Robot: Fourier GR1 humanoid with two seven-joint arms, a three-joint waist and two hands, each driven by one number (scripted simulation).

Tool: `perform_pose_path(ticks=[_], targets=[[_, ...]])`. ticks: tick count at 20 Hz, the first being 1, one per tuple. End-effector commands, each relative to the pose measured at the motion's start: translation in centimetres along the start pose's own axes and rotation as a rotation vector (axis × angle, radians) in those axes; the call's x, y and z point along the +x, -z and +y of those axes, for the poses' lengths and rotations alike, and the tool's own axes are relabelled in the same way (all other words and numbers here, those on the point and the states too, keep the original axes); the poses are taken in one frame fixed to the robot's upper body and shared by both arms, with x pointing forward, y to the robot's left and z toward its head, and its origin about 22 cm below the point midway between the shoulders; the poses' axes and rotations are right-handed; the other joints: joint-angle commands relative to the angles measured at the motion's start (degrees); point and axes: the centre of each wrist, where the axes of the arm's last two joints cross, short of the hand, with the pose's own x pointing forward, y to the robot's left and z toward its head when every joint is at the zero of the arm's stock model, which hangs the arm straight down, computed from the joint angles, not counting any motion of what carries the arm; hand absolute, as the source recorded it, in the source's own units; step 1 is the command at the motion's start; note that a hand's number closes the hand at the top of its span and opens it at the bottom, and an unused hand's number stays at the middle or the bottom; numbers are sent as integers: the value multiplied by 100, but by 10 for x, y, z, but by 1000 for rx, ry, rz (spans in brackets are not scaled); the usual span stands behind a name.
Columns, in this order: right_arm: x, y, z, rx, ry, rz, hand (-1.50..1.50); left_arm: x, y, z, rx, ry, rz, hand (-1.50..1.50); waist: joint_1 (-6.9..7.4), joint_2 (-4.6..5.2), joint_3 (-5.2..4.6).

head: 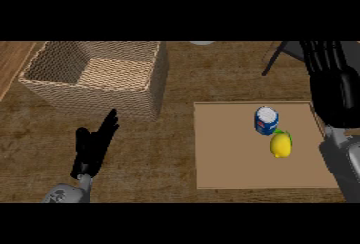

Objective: Pick the can from the tray and place it in the tiered shelf

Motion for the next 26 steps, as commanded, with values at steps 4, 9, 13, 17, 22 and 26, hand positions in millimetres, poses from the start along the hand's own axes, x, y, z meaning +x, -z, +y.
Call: perform_pose_path(ticks=[4, 9, 13, 17, 22, 26], targets=[[-21, 2, 30, 313, -226, 105, 150, 14, -5, 60, 98, 84, -81, 0, 537, 102, 4], [-43, -21, -25, 37, -815, 117, 150, 2, -16, 84, 176, 78, -53, 0, 376, 46, -22], [-91, -83, 63, 195, -728, 152, -150, 16, -22, 111, 186, 50, -79, 0, 273, 60, 13], [-55, -82, 85, 191, -791, 182, -150, -9, -42, 109, 191, 48, -53, 0, 192, 34, 8], [-41, -74, 69, 171, -1162, 196, -150, -1, -35, 127, 218, 34, -53, 0, 75, -19, -19], [-19, -64, 78, 230, -1376, 328, -150, -6, -38, 124, 200, 35, -32, 0, 85, -15, -20]])
